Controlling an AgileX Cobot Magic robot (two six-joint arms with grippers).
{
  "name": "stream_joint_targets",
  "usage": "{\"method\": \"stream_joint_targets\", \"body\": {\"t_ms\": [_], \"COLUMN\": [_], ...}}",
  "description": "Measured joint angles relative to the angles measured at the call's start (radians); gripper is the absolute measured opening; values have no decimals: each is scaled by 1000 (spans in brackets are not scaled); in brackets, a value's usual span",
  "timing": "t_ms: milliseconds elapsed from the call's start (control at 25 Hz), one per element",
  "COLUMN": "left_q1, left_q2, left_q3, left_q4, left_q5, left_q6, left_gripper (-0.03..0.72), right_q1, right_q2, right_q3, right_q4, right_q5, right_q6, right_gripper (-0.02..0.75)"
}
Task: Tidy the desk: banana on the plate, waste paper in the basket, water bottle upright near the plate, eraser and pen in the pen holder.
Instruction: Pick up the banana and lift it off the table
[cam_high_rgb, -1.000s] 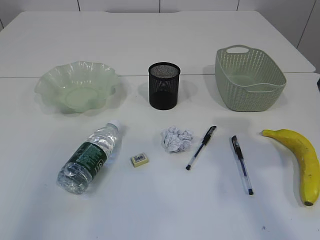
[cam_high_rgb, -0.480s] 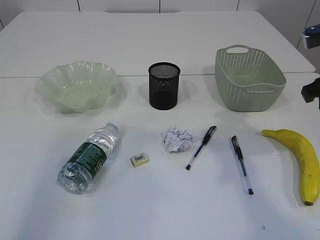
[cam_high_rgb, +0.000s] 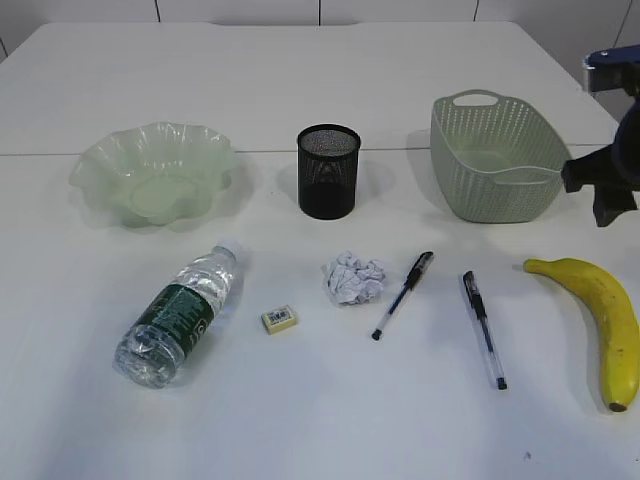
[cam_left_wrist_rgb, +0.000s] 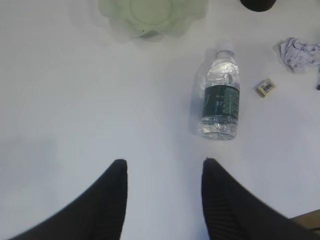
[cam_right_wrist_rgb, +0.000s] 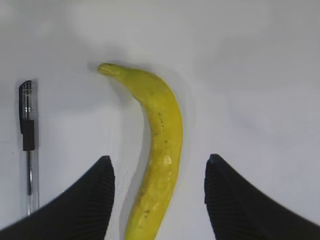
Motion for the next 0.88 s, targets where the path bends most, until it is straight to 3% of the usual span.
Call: {"method": "stream_joint_targets", "body": {"t_ms": [280,520,880], "left_q1": [0,0,0], "left_q2": [0,0,6], "left_q3": [0,0,0], "left_q4": [-4,-4,-4], "left_q5": [-17,-19,-39], "left_q6": [0,0,0], "left_gripper": [341,341,341], "right_q1": [0,-5,-43], "right_q2": [112,231,310], "right_q3": [-114,-220,-248], "right_q4": [38,30,57], "right_q5": [22,135,179], "right_q6": [-22,-42,-59], "right_gripper": [430,430,430]}}
